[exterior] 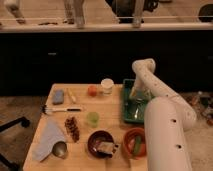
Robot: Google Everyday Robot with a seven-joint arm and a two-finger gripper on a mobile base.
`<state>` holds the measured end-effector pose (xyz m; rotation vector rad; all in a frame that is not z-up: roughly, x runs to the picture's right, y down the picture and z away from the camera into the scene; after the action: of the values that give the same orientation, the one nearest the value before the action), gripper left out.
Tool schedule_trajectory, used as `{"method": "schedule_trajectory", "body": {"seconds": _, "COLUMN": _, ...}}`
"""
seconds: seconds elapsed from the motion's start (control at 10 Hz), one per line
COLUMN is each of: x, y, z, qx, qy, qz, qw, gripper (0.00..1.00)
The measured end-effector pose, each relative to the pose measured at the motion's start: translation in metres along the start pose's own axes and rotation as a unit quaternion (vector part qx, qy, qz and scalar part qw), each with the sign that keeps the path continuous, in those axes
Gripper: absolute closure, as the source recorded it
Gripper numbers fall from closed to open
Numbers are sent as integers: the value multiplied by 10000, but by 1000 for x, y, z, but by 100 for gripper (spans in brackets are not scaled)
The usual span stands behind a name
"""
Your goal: Place fork in table surface
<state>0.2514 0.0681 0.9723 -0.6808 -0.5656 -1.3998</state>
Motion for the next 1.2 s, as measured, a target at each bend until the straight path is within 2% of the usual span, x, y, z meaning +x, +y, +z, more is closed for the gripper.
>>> {"method": "schedule_trajectory", "body": {"seconds": 0.4, "x": 3, "y": 5, "z": 4, "qx": 194, "qy": -124, "qz": 78, "qw": 9997, "gripper": 20}}
{"method": "schedule_trajectory", "body": {"seconds": 1.2, "x": 3, "y": 6, "z": 8, "qx": 255, "qy": -314, "qz": 36, "qw": 9992, "gripper": 22}}
